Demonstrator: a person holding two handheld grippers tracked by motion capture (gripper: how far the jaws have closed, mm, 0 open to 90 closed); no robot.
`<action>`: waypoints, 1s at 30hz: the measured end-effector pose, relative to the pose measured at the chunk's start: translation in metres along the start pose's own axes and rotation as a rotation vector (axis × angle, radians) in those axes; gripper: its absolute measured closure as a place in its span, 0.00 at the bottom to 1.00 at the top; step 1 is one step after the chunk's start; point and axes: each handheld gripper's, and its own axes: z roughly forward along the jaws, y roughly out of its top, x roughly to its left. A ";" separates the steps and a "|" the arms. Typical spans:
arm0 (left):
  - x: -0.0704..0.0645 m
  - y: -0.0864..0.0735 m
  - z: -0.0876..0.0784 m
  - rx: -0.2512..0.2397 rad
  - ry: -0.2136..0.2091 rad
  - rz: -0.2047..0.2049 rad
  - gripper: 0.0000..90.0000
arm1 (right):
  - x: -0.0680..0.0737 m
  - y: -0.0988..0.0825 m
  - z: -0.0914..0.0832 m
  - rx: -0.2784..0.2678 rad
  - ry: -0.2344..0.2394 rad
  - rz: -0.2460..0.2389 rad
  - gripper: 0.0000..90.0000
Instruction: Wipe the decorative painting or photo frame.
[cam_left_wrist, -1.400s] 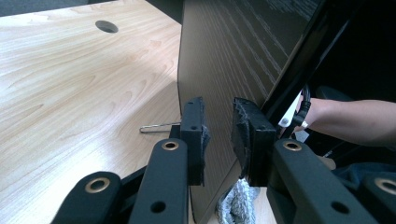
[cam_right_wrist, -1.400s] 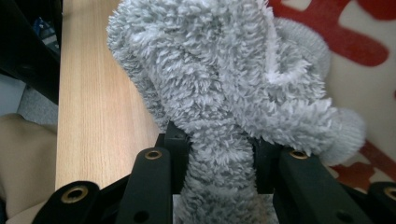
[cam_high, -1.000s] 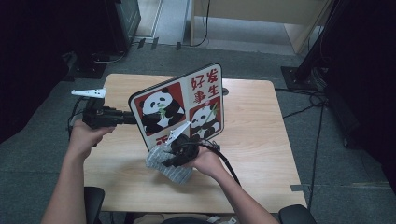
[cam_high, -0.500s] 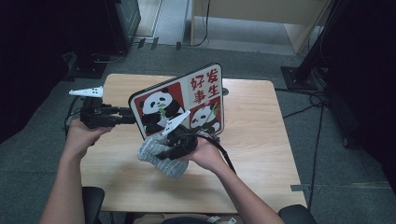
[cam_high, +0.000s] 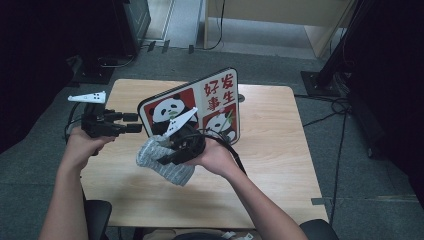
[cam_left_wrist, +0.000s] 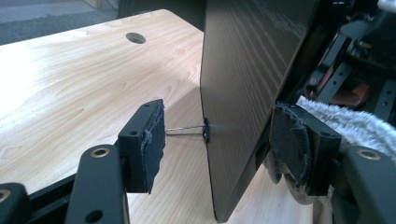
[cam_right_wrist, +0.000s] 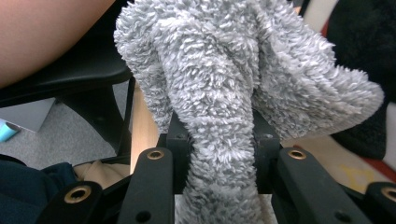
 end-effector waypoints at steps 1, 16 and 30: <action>0.000 0.000 0.000 0.005 0.001 0.001 0.39 | 0.001 0.002 -0.001 -0.001 0.004 -0.001 0.77; 0.005 -0.001 -0.012 -0.015 0.017 -0.010 0.40 | 0.011 0.042 0.002 0.005 0.063 -0.063 0.76; 0.013 -0.010 -0.029 -0.055 0.040 -0.027 0.41 | 0.011 0.094 0.001 0.010 0.037 -0.136 0.76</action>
